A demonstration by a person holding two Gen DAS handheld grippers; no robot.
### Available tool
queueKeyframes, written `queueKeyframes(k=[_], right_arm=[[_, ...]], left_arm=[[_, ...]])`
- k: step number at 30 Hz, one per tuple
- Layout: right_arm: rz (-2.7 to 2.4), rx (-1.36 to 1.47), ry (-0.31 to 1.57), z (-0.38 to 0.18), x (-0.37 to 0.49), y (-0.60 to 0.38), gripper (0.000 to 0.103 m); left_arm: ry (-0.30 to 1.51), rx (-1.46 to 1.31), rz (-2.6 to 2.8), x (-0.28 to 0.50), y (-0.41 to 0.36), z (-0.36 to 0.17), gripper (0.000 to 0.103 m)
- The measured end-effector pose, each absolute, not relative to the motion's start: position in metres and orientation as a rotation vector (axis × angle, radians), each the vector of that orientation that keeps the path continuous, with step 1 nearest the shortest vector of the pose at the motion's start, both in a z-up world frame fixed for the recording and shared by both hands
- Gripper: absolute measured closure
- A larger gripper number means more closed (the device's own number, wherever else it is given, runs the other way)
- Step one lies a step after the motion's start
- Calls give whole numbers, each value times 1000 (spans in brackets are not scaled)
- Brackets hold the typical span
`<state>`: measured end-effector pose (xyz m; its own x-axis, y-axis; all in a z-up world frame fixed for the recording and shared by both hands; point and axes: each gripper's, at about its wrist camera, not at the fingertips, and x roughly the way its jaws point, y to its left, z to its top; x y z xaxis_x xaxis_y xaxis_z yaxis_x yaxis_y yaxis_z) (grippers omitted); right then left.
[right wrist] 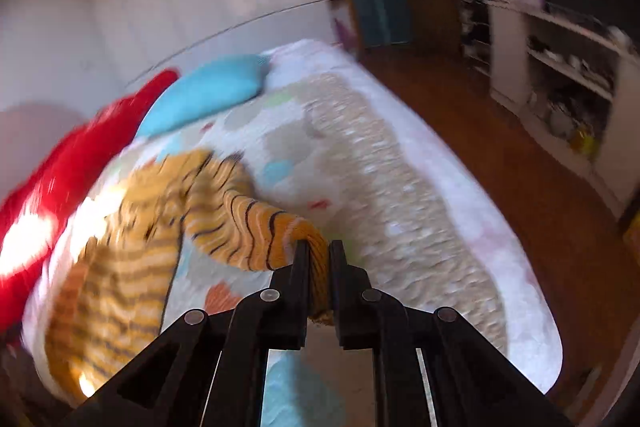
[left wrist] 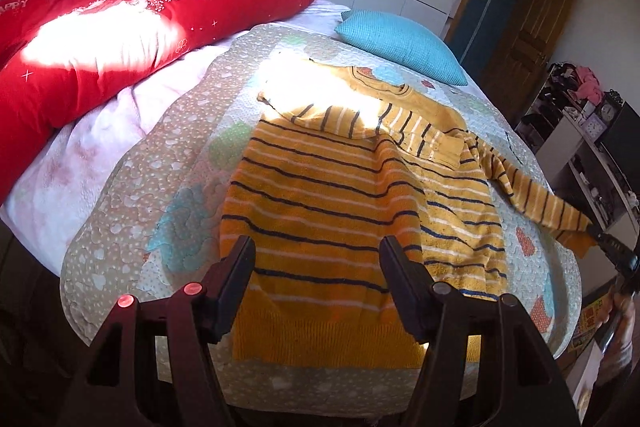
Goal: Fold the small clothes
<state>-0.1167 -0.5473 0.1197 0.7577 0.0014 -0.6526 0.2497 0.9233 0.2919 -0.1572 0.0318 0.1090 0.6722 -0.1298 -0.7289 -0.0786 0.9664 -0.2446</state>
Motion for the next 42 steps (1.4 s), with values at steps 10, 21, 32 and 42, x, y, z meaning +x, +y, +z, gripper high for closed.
queueKeyframes(k=[10,21,32,42], right_arm=[[-198,737,678,84,-155,-620,49],[-178,1088,722,20,-57,-629,49],[-27,952,426,142,-57,-632,97],[-188,1134,632,19,-109,-639,97]], left_arm=[[902,-304,-36,-148,34,89,40],[917,-278,-58,-144,18,89,40],[930,-280,-51,-140,21,85,40],[949,-312,-78,-136,22,75,40]])
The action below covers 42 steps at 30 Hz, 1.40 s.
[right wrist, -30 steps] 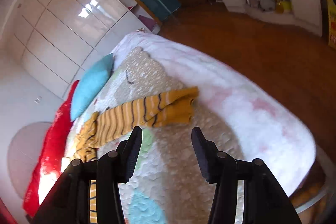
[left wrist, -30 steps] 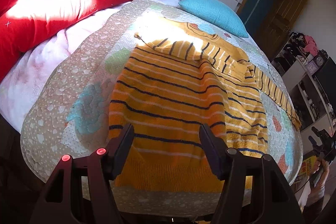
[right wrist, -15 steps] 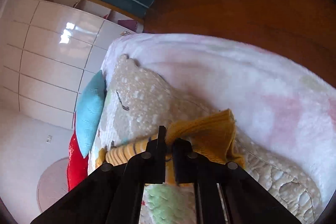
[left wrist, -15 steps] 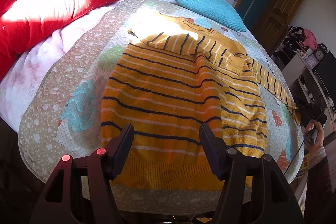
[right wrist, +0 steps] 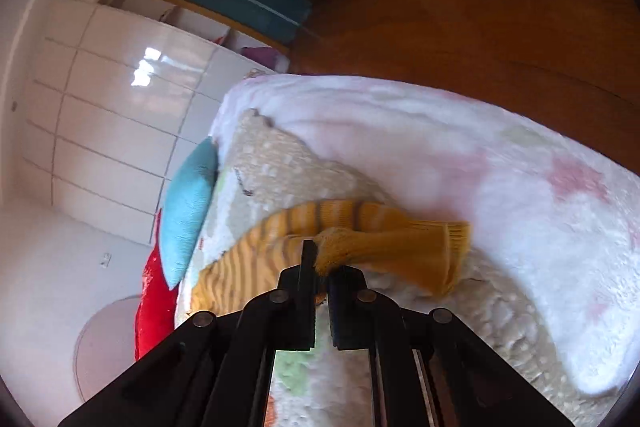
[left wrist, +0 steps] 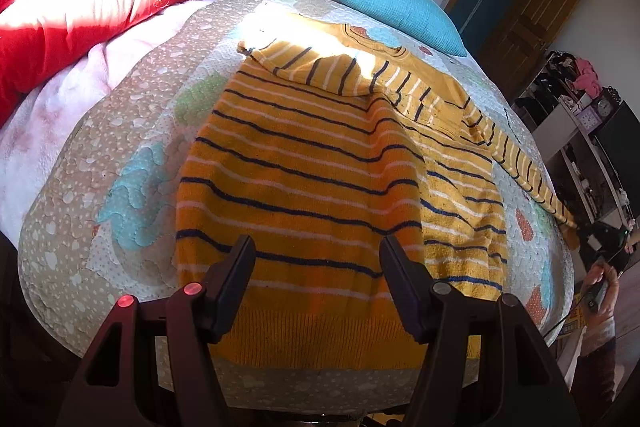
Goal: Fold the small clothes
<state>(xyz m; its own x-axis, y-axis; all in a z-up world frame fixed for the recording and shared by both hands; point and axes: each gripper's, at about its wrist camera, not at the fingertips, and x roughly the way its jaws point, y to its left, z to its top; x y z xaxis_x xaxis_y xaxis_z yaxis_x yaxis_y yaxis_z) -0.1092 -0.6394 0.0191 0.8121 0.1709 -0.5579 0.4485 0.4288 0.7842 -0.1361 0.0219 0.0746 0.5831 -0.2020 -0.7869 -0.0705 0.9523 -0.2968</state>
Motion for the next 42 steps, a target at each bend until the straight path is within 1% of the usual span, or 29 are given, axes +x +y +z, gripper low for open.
queueKeyframes(k=[1,3,7,11,14,17,19,24,28,29,30,33,35,36,37,39,42], right_arm=[[-207,1129,650,13,-112,-642,97],[-224,1085,661,21,-108,-639,97],[-164,845,650,91,-70,-596,97],[5,626,638,159,-12,-504,97],[172,538,661,183,35,-416,97],[314,468,714,182,70,-323,97],[392,414,764,170,91,-262,97],[491,285,908,115,117,-137,97],[507,162,972,69,128,-79,97],[504,122,980,62,128,-69,94],[509,99,990,55,129,-61,94],[515,62,1013,42,132,-43,83],[540,30,1014,44,134,-26,60],[562,13,1012,45,131,-20,55],[589,-4,1008,52,129,-10,52],[640,-19,998,63,120,-6,51],[748,107,992,90,96,-28,51]], left_arm=[[944,-318,-72,-136,25,76,40],[934,-339,-62,-138,33,77,40],[907,-349,-41,-144,46,79,40],[880,-340,-30,-152,57,81,40],[857,-323,-9,-158,68,80,36],[841,-296,24,-163,83,78,36],[838,-290,47,-167,93,75,36],[849,-322,94,-172,123,60,36],[861,-359,115,-174,141,49,36],[863,-367,117,-174,144,47,36],[865,-374,118,-174,147,44,36],[869,-392,122,-173,153,40,36],[869,-406,122,-172,155,39,36],[868,-413,121,-172,155,39,36],[865,-419,120,-172,155,40,36],[861,-428,120,-174,155,42,36],[849,-429,125,-177,153,48,36]])
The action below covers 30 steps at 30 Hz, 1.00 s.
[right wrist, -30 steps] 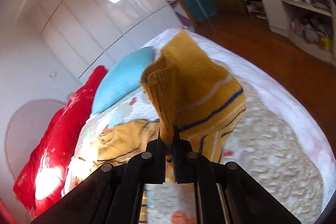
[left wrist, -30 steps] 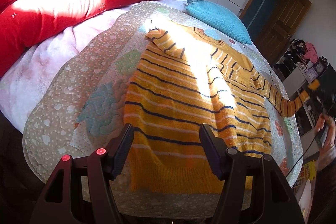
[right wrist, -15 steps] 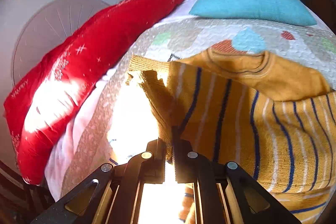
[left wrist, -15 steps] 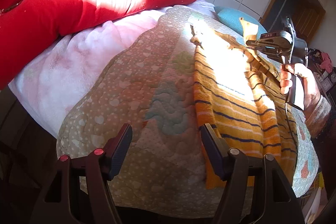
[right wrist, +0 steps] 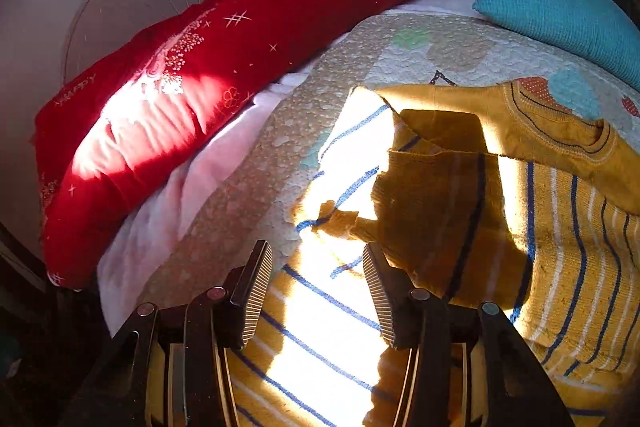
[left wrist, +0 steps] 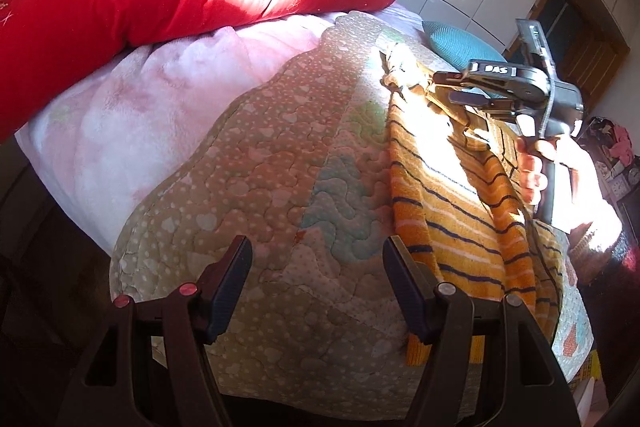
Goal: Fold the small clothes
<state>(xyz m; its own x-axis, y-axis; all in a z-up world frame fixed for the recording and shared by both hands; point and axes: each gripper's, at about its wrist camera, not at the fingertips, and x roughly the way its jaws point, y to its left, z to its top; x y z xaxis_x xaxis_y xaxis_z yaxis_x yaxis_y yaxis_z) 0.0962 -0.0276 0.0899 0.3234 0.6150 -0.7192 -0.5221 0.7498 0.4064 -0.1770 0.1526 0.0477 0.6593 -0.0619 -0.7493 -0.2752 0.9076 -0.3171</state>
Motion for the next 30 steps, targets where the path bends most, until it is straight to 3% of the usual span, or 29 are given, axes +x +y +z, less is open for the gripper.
queueKeyframes(k=[7,14,17,26,30], right_arm=[[644,137,958,131,28,-173,48],[136,-9,889,150,-35,-349,44],[196,158,902,138,-70,-394,43],[510,503,1031,22,-114,-341,43],[596,594,1035,-2,-108,-314,43]], left_arm=[[847,-450,83,-177,141,57,35],[862,-460,36,-167,129,59,27],[891,-497,-10,-156,125,52,27],[957,-498,-140,-123,98,27,26],[949,-544,-215,-116,94,24,23]])
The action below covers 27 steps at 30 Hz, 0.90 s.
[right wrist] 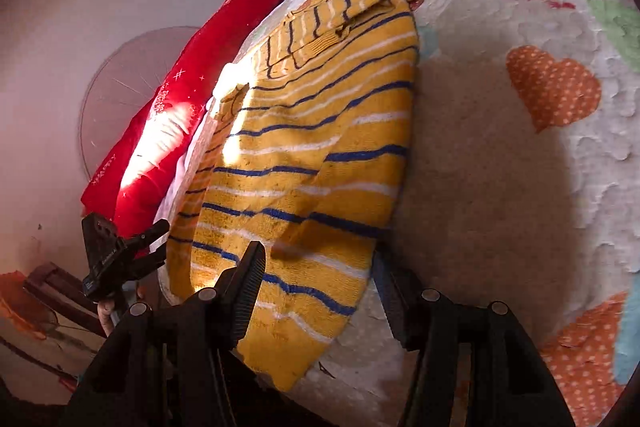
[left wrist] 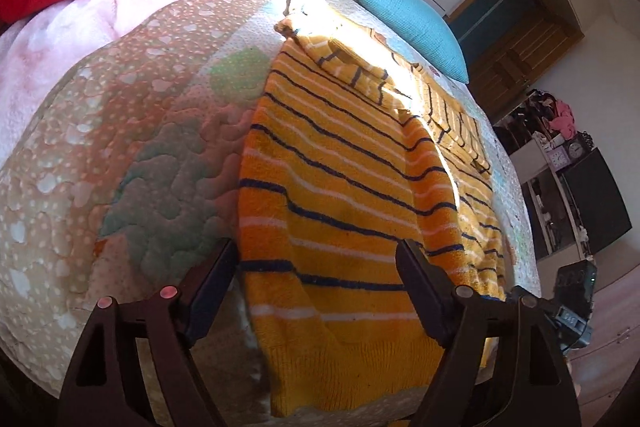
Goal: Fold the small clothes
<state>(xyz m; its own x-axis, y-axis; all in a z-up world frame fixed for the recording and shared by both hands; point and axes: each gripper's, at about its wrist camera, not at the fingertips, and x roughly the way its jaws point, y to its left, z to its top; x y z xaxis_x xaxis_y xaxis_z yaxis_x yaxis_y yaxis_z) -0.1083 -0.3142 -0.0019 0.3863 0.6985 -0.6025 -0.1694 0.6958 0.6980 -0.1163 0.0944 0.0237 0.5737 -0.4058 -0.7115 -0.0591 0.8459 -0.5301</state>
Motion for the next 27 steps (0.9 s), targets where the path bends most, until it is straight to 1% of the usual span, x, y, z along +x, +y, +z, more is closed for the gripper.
queueKeyframes(k=[6,7,8,9,11,14,16,18,19,20,21,22,23,25,27], right_arm=[[689,663,975,-9,-104,-282,42],[696,670,968,-9,-106,-279,42],[700,670,959,-9,-108,-278,42],[702,671,953,-9,-111,-277,42],[693,683,944,-11,-118,-278,45],[670,687,935,-10,-131,-280,45],[653,668,930,-9,-138,-279,45],[637,649,933,-10,-136,-275,45],[625,649,937,-10,-133,-272,51],[607,651,944,-11,-130,-270,70],[598,649,965,-13,-124,-266,84],[595,656,986,-16,-117,-264,93],[601,693,988,-19,-113,-267,93],[609,765,985,-20,-110,-277,93],[618,777,975,-16,-118,-287,93]], left_arm=[[928,-577,-282,-125,80,17,24],[923,-570,-273,-128,78,18,26],[925,-572,-273,-131,78,18,37],[939,-587,-289,-132,77,17,59],[978,-618,-300,-131,76,10,81],[972,-634,-289,-135,75,6,80],[967,-657,-290,-134,75,4,76],[968,-695,-302,-130,76,2,66],[968,-712,-303,-128,76,2,64],[970,-715,-297,-126,75,3,63],[975,-701,-286,-124,72,5,64],[991,-669,-262,-121,69,7,70],[1013,-624,-209,-118,66,8,96],[1027,-611,-176,-117,65,13,95],[1009,-575,-155,-122,62,25,96]])
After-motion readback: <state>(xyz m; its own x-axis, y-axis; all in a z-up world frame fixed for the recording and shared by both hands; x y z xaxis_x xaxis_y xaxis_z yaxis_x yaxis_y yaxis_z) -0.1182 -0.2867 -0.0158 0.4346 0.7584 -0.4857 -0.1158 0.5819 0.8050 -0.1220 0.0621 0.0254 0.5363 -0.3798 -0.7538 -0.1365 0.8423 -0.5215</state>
